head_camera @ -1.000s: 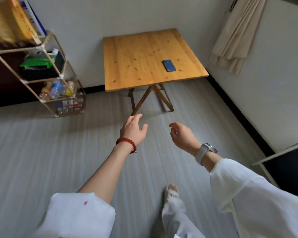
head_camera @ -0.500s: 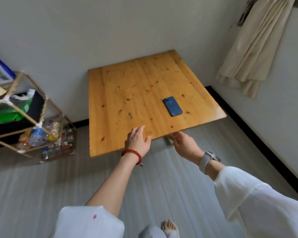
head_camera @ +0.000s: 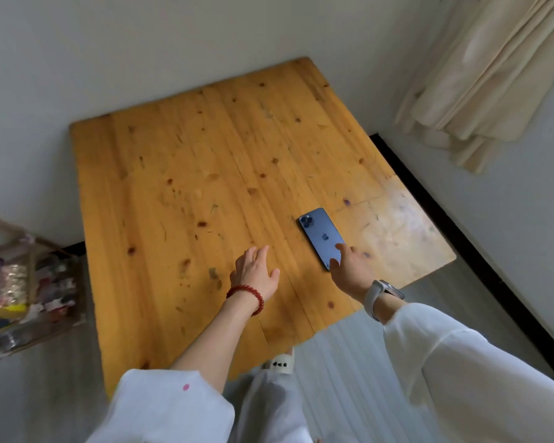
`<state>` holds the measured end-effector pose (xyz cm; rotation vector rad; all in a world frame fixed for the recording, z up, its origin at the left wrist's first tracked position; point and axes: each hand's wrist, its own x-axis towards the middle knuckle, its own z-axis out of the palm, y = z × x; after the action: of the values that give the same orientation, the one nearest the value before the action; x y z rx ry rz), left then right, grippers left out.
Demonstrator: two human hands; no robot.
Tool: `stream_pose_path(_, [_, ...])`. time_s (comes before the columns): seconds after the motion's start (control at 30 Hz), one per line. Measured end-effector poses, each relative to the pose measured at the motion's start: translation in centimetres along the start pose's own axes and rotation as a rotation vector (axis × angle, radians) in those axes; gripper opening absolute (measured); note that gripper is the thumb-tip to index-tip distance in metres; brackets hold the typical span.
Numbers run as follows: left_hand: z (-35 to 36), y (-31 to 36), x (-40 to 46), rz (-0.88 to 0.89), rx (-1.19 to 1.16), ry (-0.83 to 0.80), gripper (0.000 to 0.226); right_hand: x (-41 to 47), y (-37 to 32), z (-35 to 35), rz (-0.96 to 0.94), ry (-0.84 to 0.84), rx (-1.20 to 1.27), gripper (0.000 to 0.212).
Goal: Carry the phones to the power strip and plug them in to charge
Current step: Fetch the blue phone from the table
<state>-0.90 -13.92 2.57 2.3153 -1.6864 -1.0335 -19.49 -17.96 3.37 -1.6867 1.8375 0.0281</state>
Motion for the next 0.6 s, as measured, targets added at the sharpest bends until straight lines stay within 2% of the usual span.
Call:
stream_pose_path(0.23, [2.1, -1.6, 6.9, 0.051, 0.194, -0.124, 0.079, 6.2, -0.1, 1.8, 0.110, -0.054, -0.148, 0.082])
stream_pose_path(0.37, [4.0, -2.1, 7.6, 0.058, 0.346, -0.115, 0.089, 6.3, -0.4, 2.7, 0.104, -0.005, -0.199, 0.084])
stream_pose_path(0.47, [4.5, -2.3, 7.6, 0.061, 0.391, -0.088, 0.091, 6.8, -0.5, 2.3, 0.167, -0.044, -0.153, 0.097])
stream_pose_path(0.53, [4.3, -2.2, 7.5, 0.052, 0.398, -0.088, 0.092, 6.9, -0.2, 2.0, 0.173, -0.045, -0.083, 0.090])
stream_pose_path(0.6, [4.0, -1.7, 7.3, 0.041, 0.412, -0.090, 0.092, 6.5, 0.2, 1.6, 0.163, -0.005, 0.062, 0.060])
